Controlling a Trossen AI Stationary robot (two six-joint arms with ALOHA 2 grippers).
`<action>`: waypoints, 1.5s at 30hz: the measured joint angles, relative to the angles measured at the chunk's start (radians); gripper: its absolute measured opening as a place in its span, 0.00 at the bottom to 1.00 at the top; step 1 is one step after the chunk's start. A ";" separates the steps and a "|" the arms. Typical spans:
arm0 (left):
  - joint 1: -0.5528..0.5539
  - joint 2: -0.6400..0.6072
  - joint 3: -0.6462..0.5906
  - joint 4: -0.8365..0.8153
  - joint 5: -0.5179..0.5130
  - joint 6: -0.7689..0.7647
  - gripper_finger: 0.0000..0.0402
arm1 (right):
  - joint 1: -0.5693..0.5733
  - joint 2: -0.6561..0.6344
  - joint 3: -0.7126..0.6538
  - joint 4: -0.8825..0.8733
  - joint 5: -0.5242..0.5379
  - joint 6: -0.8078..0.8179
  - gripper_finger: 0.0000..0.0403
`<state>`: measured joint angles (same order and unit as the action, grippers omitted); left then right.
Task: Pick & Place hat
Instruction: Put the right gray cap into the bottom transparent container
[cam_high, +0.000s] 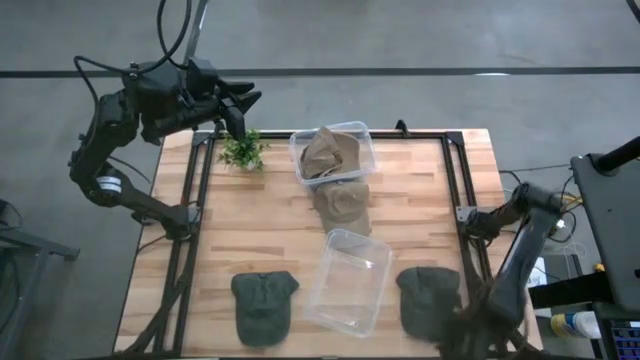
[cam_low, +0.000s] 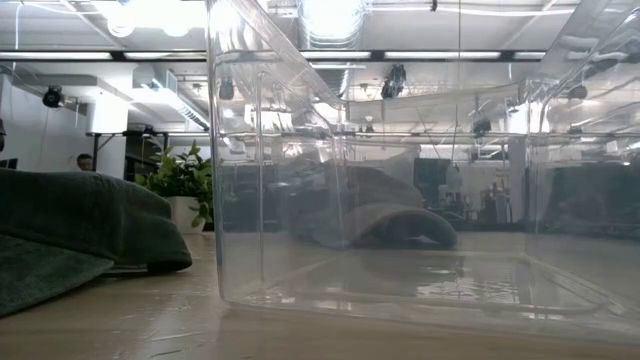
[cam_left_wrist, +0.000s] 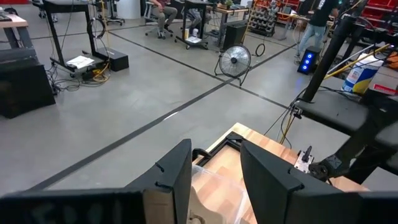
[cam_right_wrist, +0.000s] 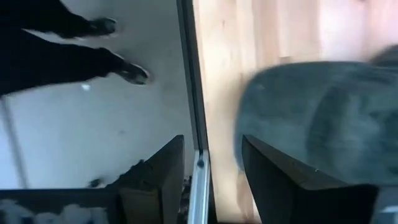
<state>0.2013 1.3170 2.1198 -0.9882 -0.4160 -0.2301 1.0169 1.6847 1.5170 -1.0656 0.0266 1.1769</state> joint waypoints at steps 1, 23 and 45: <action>0.000 -0.001 0.000 0.000 0.000 0.012 0.33 | 0.004 0.052 0.029 -0.001 0.000 -0.004 0.38; 0.000 -0.001 0.000 -0.002 0.015 0.168 0.33 | 0.094 0.710 0.612 -0.474 0.117 0.268 0.38; 0.000 0.002 -0.075 -0.061 0.059 0.202 0.33 | 0.075 0.704 0.519 -0.505 0.052 0.134 0.28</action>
<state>0.2016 1.3186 2.0452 -1.0493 -0.3567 -0.0277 1.0914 2.3891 2.0365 -1.5711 0.0783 1.3107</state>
